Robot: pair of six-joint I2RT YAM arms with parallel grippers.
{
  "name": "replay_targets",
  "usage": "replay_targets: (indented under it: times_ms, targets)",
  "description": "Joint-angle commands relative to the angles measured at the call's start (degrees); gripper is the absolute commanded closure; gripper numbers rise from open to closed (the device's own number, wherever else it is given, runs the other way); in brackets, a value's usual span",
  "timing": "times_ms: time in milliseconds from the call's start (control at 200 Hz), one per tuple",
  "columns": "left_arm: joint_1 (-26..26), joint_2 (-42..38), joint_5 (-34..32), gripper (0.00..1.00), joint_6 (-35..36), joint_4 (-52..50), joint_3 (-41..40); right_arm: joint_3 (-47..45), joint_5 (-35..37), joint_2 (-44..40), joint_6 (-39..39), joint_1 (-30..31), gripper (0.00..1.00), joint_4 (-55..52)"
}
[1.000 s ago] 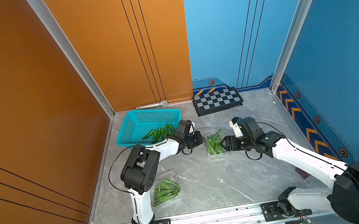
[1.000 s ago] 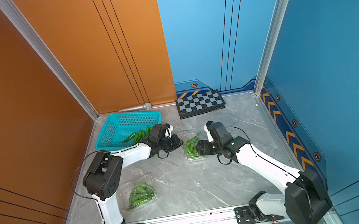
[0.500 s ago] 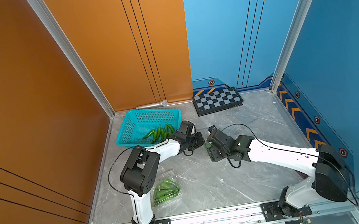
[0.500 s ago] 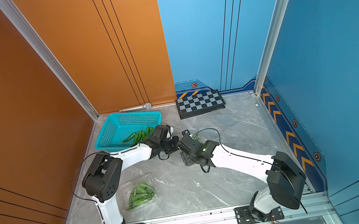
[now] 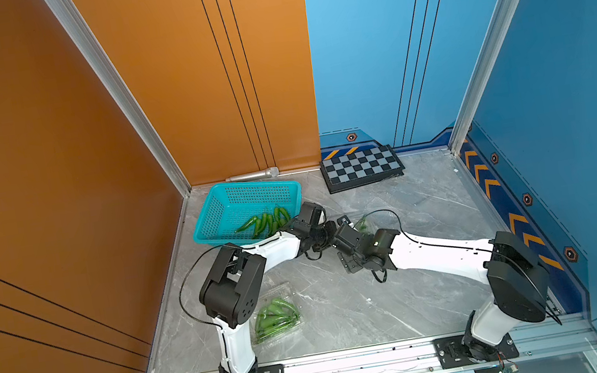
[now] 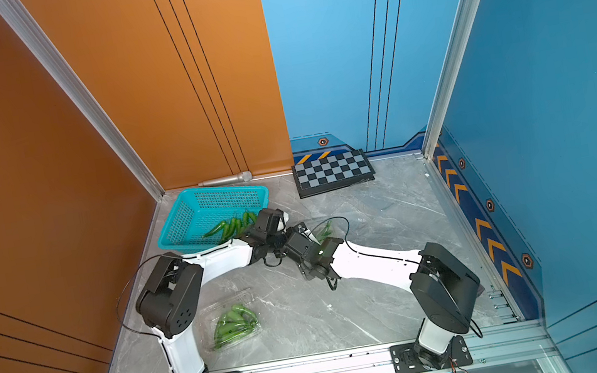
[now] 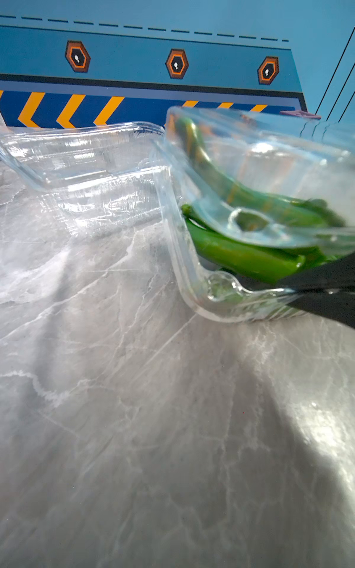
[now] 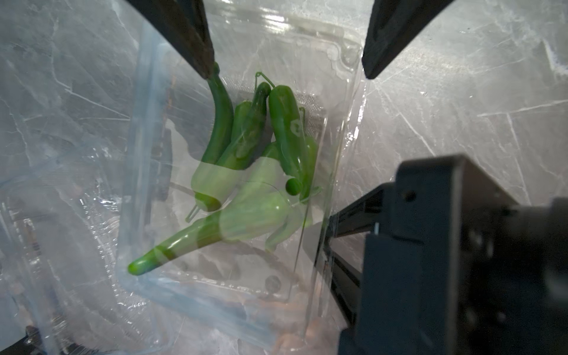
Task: Take small green peppers out of containers
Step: Open the packing box at the center of the board.
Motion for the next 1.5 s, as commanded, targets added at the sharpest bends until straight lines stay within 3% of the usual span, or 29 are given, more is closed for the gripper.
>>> replay_targets:
  times_ms: [0, 295, 460, 866, 961, 1031, 1096, 1296, 1491]
  targets:
    - [-0.17, -1.33, 0.71, 0.98, -0.51, -0.84, -0.32, 0.59, 3.26, 2.02, -0.51, 0.44, 0.22, 1.25]
    - [-0.17, -1.32, 1.2, 0.99, -0.38, -0.91, -0.48, -0.72, 6.12, 3.56, 0.37, 0.01, 0.24, 3.74]
    - [-0.21, -0.8, 1.46, 1.0, -0.41, -0.88, -0.45, -1.96, 3.63, 4.31, 0.2, -1.09, 0.28, 5.38]
    - [-0.29, -0.89, 1.81, 1.0, -0.69, -0.84, -0.63, -2.89, 1.36, 5.58, 1.6, -1.5, 0.22, 9.4]
    - [-0.12, -1.06, 1.86, 1.0, -0.68, -0.84, -0.89, -3.13, 1.28, 6.61, 1.82, -1.74, 0.31, 9.55]
    - [0.25, -1.24, 1.66, 1.0, -0.68, -0.84, -1.29, -3.99, 1.34, 6.52, 1.94, -1.77, 0.54, 9.5]
    - [0.68, -1.21, 1.65, 1.0, -0.61, -0.84, -1.59, -5.07, 0.82, 5.77, 1.95, -1.86, 0.67, 9.57]
    - [1.23, -0.08, 1.83, 1.0, -0.6, -0.84, -1.58, -7.48, 0.8, 0.59, 1.6, -2.01, 0.85, 9.39]
    - [1.72, 0.87, 1.76, 1.0, -0.58, -0.84, -1.62, -9.38, -1.07, -5.64, 1.52, -3.27, 0.93, 8.58]
